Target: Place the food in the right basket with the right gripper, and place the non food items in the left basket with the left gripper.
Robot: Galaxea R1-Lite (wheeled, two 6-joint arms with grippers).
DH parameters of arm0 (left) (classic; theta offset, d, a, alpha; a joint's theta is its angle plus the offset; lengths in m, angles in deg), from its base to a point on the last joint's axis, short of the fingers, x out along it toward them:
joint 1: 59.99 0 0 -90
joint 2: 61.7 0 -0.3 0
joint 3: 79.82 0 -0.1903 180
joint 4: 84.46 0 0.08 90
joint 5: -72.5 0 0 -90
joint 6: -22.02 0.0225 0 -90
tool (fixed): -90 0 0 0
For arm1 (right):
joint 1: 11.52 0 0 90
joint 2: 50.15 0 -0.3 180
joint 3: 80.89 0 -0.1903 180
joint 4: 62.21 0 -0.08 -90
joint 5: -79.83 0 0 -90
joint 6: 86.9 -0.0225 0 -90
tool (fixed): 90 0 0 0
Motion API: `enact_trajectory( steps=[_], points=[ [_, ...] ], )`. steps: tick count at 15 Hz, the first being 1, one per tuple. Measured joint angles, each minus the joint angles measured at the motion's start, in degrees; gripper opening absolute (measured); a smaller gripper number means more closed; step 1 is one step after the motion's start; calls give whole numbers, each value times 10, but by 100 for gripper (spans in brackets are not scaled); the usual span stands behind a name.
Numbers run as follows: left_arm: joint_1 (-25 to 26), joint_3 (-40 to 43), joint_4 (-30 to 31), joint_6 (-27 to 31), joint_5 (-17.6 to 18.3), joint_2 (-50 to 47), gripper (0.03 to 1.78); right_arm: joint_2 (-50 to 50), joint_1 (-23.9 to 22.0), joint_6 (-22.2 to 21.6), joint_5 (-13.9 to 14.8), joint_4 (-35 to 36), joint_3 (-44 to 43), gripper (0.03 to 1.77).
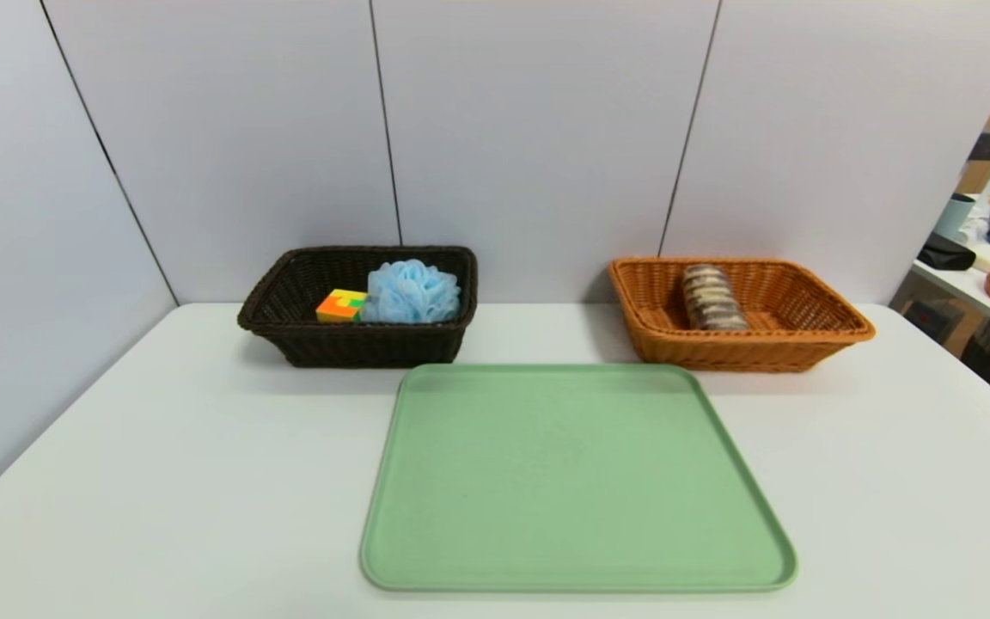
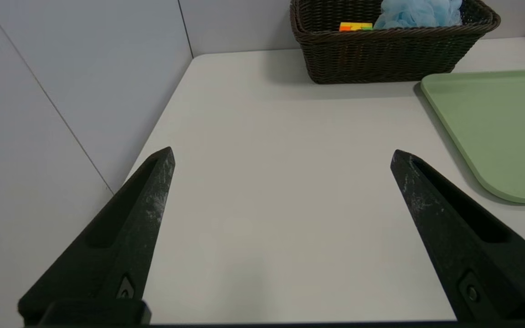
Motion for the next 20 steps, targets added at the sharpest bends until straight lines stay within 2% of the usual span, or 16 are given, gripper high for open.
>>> enact_trajectory(
  steps=[3, 6, 7, 13, 14, 20],
  points=[
    [1, 7, 7, 17, -1, -43, 169, 74, -7, 73, -52, 150, 95, 170],
    [1, 33, 51, 15, 5, -59, 169, 101, -9, 93, -137, 285, 163, 170],
    [1, 56, 79, 17, 6, -61, 169, 104, -9, 94, -146, 307, 181, 170],
    [1, 215, 330, 41, 12, -63, 169, 110, -9, 97, -153, 508, 335, 170],
    [1, 225, 336, 38, 13, -63, 169, 110, -9, 95, -153, 507, 343, 170],
    [1, 235, 200, 30, 78, -63, 169, 110, -9, 65, -156, 375, 350, 170]
  ],
)
